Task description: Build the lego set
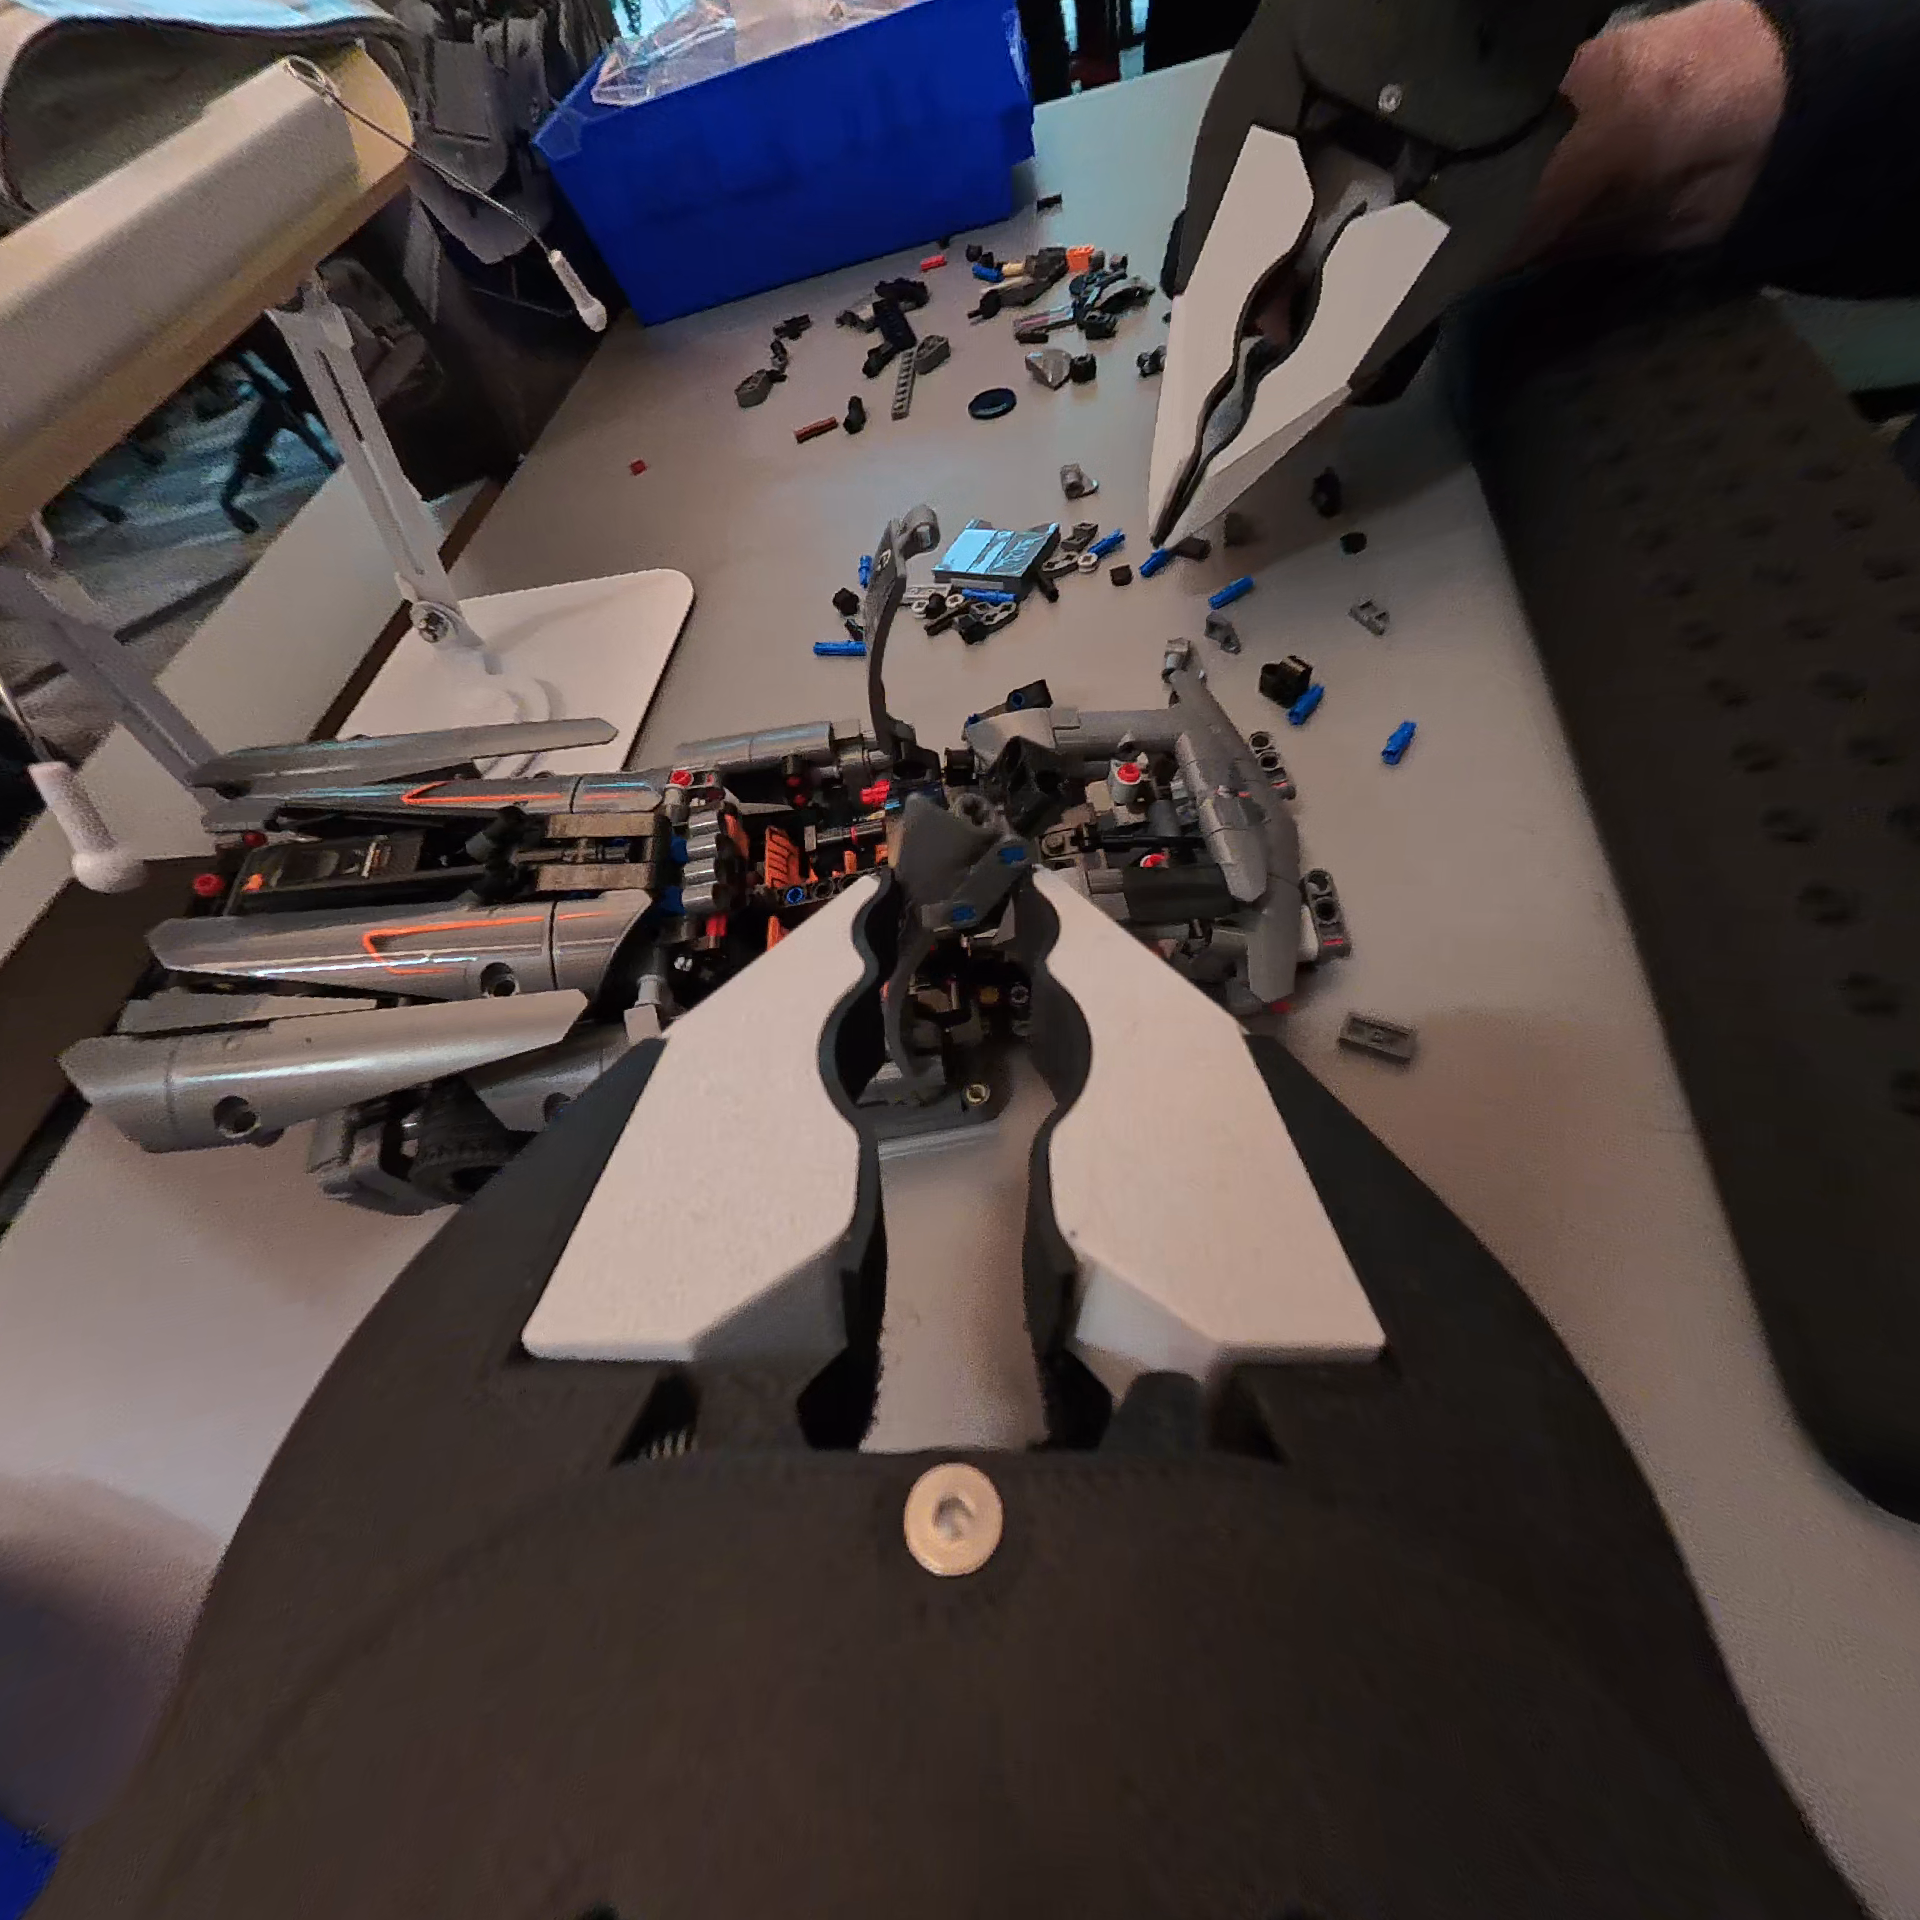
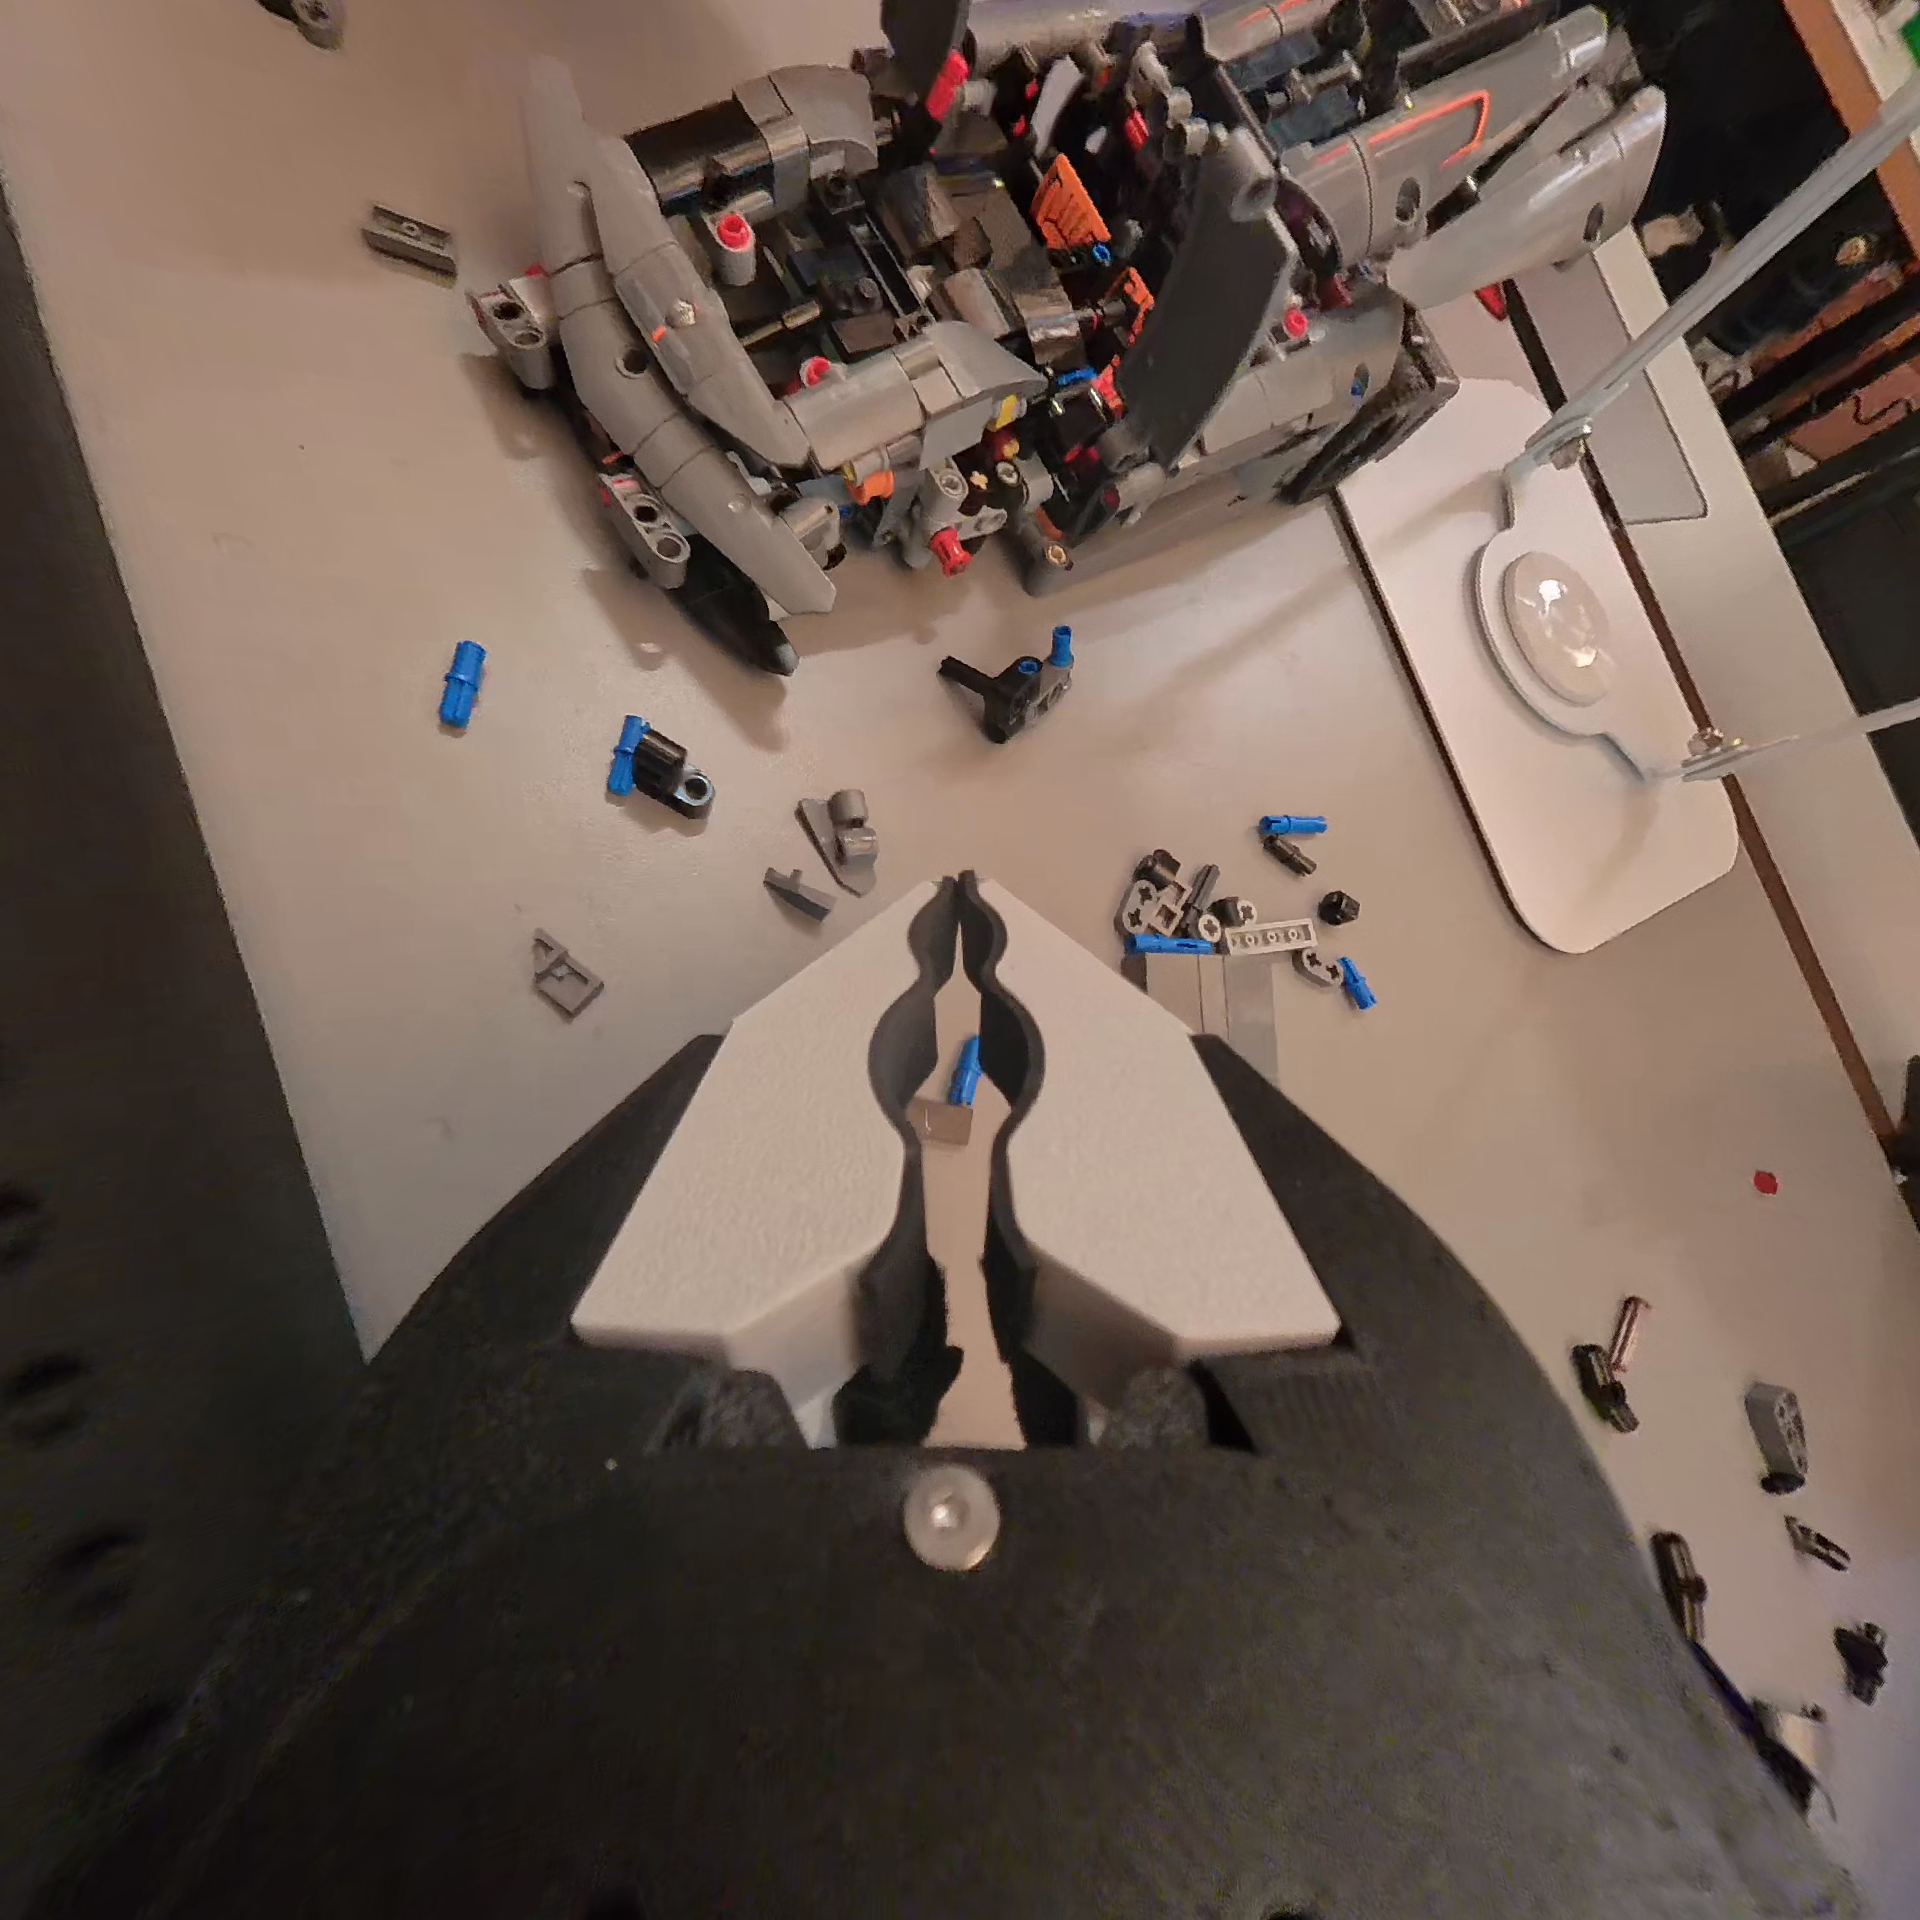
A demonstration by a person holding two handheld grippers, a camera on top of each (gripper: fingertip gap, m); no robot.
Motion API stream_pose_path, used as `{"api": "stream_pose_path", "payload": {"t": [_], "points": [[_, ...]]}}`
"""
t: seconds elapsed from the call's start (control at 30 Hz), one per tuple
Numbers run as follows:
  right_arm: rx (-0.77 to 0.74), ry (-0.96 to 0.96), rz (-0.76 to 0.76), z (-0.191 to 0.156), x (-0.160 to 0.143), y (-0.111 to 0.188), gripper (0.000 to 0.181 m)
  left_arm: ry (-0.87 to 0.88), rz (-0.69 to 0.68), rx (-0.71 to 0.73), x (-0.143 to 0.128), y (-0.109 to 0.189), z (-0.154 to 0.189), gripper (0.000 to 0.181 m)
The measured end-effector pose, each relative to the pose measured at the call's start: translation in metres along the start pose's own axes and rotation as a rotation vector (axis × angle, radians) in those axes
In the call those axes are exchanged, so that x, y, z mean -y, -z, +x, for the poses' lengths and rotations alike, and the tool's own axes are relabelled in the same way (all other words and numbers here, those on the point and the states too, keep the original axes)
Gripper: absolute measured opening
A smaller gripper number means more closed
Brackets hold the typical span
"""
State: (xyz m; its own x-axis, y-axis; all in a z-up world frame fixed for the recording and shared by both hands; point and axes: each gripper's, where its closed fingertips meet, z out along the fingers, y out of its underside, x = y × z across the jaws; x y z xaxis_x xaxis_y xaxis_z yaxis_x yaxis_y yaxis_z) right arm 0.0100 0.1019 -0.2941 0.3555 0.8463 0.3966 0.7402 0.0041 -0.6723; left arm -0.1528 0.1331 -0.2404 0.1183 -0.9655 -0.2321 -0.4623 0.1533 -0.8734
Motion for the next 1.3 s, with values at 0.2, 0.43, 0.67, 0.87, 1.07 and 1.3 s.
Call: {"api": "stream_pose_path", "payload": {"t": [0.2, 0.43, 0.67, 0.87, 1.07, 1.3], "points": [[-0.024, -0.086, -0.001, 0.017, -0.008, 0.003, 0.000, -0.240, -0.120, 0.164, -0.002, -0.003, -0.006, 0.015], [-0.018, -0.106, -0.002, 0.019, -0.011, 0.002, 0.000, -0.547, -0.258, 0.330, 0.001, -0.008, -0.007, 0.014], [-0.023, -0.127, 0.005, 0.023, -0.012, 0.004, 0.000, -0.736, -0.336, 0.455, 0.006, -0.009, -0.012, 0.013], [-0.009, -0.119, 0.010, 0.019, -0.010, 0.003, 0.000, -0.805, -0.358, 0.488, 0.008, -0.012, -0.011, 0.013], [0.011, -0.124, 0.002, 0.016, -0.012, 0.001, 0.000, -0.804, -0.352, 0.488, 0.009, -0.013, -0.010, 0.014], [0.029, -0.129, 0.009, 0.014, -0.011, 0.000, 0.000, -0.755, -0.329, 0.474, 0.008, -0.012, -0.012, 0.014]]}}
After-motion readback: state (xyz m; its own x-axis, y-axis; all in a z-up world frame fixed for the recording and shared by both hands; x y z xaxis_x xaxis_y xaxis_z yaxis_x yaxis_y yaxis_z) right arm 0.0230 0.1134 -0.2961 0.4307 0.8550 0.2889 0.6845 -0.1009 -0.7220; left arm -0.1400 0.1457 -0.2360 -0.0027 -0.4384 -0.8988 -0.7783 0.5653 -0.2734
